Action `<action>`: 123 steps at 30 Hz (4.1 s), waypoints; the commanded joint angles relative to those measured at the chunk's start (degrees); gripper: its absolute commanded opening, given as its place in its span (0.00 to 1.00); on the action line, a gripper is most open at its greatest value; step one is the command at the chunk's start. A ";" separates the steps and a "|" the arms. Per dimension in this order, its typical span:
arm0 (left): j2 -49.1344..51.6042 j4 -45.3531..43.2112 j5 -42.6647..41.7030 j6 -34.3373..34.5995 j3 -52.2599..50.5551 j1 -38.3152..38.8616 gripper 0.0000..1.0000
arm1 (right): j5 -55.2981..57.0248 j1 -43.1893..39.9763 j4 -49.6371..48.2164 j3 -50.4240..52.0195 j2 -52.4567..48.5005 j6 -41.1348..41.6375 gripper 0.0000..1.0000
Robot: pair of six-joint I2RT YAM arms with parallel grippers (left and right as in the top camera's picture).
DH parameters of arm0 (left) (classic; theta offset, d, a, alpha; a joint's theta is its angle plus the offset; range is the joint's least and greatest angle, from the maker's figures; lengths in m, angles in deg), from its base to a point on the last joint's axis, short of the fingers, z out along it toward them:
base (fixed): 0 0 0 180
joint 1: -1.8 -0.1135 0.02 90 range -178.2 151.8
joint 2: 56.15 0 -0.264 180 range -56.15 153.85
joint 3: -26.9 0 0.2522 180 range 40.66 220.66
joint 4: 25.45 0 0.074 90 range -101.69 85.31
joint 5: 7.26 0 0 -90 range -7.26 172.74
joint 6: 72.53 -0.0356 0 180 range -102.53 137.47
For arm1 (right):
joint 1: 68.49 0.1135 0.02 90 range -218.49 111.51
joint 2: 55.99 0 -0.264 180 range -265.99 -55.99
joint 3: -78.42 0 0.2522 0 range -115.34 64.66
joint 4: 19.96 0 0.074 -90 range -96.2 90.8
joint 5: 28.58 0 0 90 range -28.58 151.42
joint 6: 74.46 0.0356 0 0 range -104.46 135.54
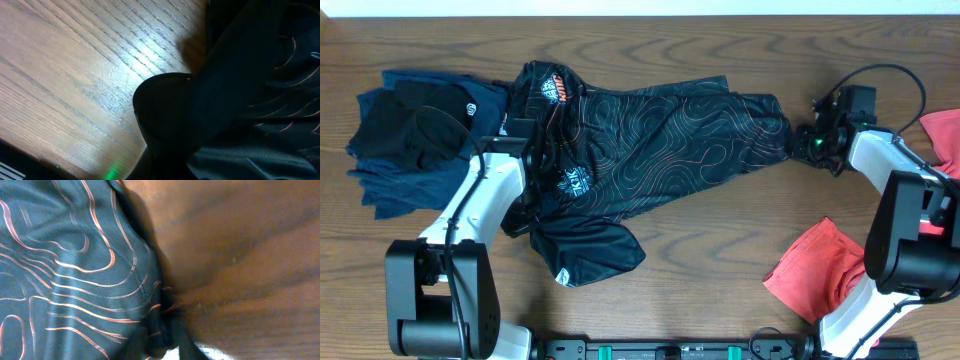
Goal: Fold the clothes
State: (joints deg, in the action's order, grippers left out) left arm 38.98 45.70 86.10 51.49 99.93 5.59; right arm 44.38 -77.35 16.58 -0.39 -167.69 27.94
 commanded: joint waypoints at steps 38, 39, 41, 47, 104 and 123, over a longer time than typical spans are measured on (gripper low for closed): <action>-19.45 17.51 -4.63 -17.44 65.72 -5.55 0.06 | 2.36 -13.35 20.33 -30.97 45.48 -0.87 0.01; -19.96 17.25 -4.66 -17.40 66.47 -5.55 0.06 | 2.97 -13.35 20.28 -31.45 45.94 -0.85 0.01; -20.98 16.28 -4.66 -16.98 67.19 -5.55 0.06 | 4.46 -13.35 20.26 -32.59 46.53 -0.87 0.01; -20.22 13.92 -4.94 -14.60 67.19 -5.55 0.06 | 6.05 -13.33 18.84 -33.55 44.46 -2.16 0.01; 20.74 16.79 -16.24 -17.03 64.50 11.96 0.17 | 29.27 -12.17 45.46 -49.51 2.73 -2.16 0.01; 20.74 -37.09 -20.72 -14.84 26.03 22.71 0.65 | 28.81 -12.17 45.86 -49.51 2.73 -2.14 0.01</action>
State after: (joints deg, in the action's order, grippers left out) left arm 60.97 12.30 66.14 36.94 128.34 26.75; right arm 72.80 -88.89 62.29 -50.29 -166.70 25.16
